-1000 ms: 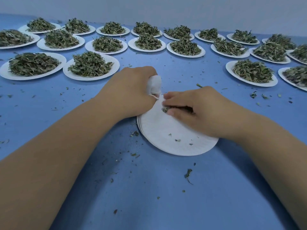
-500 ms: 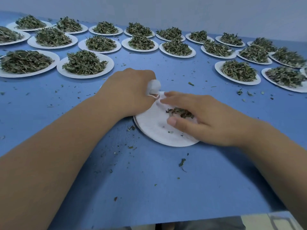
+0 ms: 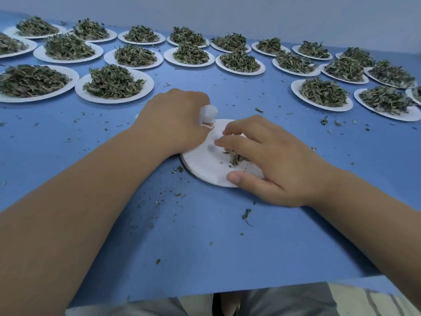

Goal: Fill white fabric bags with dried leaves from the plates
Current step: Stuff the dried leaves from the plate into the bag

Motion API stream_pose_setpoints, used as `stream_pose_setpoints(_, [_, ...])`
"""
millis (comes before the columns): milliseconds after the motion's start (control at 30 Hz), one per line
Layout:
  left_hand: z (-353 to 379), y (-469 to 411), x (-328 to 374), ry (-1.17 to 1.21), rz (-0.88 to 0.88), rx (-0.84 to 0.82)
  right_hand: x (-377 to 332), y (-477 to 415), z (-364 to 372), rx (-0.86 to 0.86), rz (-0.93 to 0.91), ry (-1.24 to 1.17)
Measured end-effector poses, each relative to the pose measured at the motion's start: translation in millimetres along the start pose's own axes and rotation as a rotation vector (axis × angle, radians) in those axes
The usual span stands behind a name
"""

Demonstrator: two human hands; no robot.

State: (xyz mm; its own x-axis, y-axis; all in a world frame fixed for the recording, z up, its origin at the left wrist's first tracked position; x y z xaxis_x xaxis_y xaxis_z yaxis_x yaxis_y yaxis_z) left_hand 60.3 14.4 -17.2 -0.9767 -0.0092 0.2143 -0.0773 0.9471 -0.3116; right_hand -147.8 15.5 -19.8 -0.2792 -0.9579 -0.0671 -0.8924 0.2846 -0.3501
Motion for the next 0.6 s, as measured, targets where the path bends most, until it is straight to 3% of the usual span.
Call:
stream_pose_setpoints(200, [0.2,-0.9,0.2,0.002,-0.005,0.003,2.0,-3.3,4.4,0.002,0.003,-0.162])
stream_pose_setpoints(400, [-0.1,-0.3,1.0,0.007,-0.002,-0.004,2.1,-1.9,0.8,0.078,-0.014,-0.076])
stream_pose_setpoints(600, [-0.8,-0.4,1.0,0.010,-0.006,-0.020,4.1,-3.6,6.2,-0.028,0.014,-0.164])
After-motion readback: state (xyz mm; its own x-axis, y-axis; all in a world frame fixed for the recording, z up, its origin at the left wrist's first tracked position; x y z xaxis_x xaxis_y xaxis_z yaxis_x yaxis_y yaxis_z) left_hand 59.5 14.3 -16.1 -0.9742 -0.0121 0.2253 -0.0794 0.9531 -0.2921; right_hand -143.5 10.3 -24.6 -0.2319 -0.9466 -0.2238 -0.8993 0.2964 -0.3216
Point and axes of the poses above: each hand's wrist, its own y-axis away from the middle knuckle, its own z-axis out of the palm, x = y × z, the point moved 3 cm from there along -y, towards the middle knuckle, and after that the axes turned 1 degree about z, right-handed, at the moved point
